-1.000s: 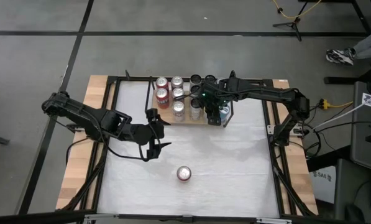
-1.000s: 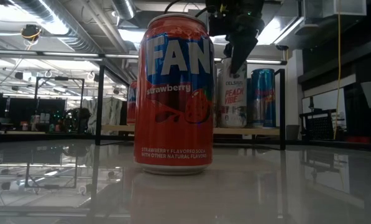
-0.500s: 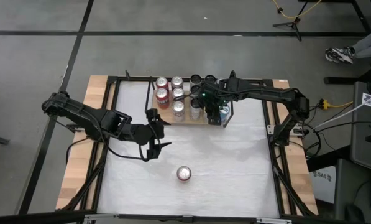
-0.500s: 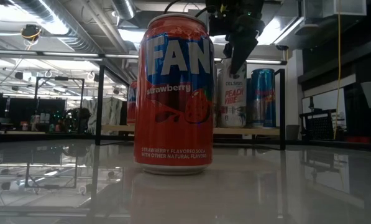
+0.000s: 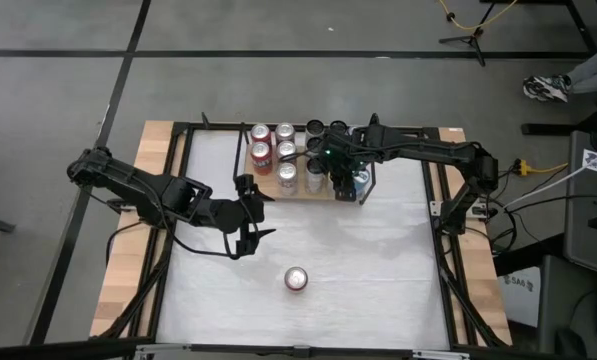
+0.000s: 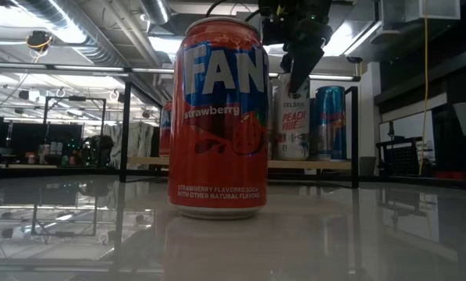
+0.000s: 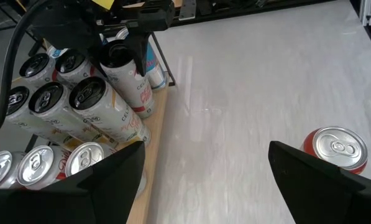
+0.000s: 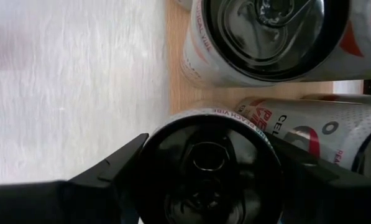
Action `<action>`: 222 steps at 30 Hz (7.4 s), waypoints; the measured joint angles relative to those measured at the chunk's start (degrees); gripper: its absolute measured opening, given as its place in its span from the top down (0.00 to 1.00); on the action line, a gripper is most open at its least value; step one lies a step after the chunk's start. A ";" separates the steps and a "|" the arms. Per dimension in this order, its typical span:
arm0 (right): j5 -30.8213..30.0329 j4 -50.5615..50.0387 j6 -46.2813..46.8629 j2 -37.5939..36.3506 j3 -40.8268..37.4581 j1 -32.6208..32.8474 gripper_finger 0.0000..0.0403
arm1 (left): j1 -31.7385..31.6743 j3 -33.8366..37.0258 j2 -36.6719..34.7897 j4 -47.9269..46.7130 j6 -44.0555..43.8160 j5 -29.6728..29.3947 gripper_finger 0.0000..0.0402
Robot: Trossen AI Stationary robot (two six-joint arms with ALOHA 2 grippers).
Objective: Place canned beverage on shelf
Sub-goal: Put the white pink soda can onto the shelf aligned with the other white pink soda cans, then put the red soda can onto the shelf aligned with the other red soda cans
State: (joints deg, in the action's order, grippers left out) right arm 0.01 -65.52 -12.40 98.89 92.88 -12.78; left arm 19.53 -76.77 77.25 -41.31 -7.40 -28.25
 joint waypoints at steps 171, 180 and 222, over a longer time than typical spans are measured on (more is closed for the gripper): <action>1.49 -12.09 14.97 -0.26 18.14 23.65 0.06 | 17.40 -0.02 33.61 22.16 -42.21 -20.11 0.17; 1.49 -12.07 14.97 -0.26 18.14 23.65 0.06 | 17.00 -0.04 34.99 22.61 -42.21 -20.12 0.17; 1.49 -12.09 14.95 -0.26 18.14 23.65 0.06 | 12.90 -0.17 34.32 27.56 -19.65 7.58 0.28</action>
State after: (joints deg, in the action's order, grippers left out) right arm 1.50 -77.60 2.55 98.63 111.02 10.87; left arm 32.43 -76.95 111.57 -13.74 -27.05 -20.67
